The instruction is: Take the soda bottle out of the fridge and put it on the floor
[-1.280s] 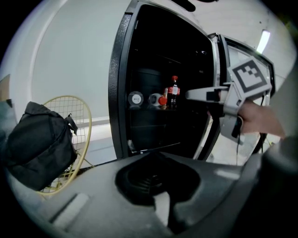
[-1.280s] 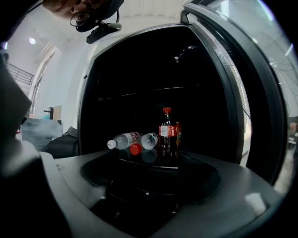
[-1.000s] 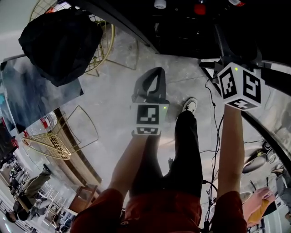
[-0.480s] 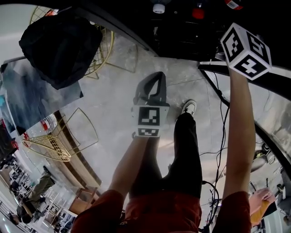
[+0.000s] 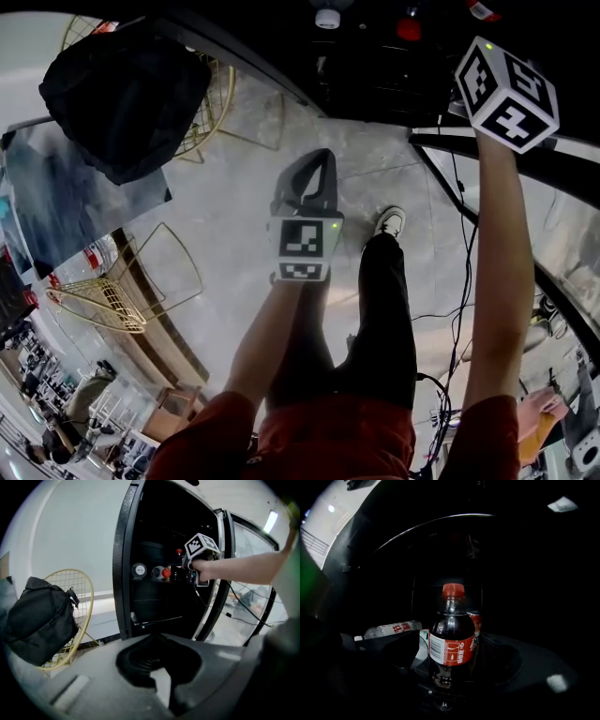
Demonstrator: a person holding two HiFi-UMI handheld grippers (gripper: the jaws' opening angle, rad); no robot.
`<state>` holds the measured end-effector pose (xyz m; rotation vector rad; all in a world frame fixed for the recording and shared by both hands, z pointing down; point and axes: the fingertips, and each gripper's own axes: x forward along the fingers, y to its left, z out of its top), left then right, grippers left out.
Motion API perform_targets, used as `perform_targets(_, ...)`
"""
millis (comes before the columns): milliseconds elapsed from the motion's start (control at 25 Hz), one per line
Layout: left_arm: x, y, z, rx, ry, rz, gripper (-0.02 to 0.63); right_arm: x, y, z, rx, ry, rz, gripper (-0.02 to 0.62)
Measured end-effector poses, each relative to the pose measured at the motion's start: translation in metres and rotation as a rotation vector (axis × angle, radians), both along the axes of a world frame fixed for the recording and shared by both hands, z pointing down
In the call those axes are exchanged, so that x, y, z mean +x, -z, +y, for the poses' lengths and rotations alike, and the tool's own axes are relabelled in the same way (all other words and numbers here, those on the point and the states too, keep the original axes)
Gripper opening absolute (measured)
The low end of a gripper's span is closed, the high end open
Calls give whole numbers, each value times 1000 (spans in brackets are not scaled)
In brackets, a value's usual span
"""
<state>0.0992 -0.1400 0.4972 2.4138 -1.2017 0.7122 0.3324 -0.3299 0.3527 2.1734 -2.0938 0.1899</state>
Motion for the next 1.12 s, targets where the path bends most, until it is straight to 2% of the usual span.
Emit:
perform_targets(320, -3, -2, 4, -7, -1, -4, 0, 1, -4, -1, -6, 6, -12, 390)
perform_targets(560, -5, -3, 3, -7, 4, -6, 0, 1, -3, -4, 0, 10, 39, 388)
perform_targets(800, -6, -4, 4, -8, 8, -8, 0, 5, -4, -5, -6, 11, -23, 387)
perform_targets(960, -5, -5, 4, -11, 9, -9, 0, 7, -5, -5, -4, 9, -67, 335)
perform_targets(1120, -4, -7, 4, -13, 10, -5, 0, 5, -5, -6, 0, 26, -46, 307)
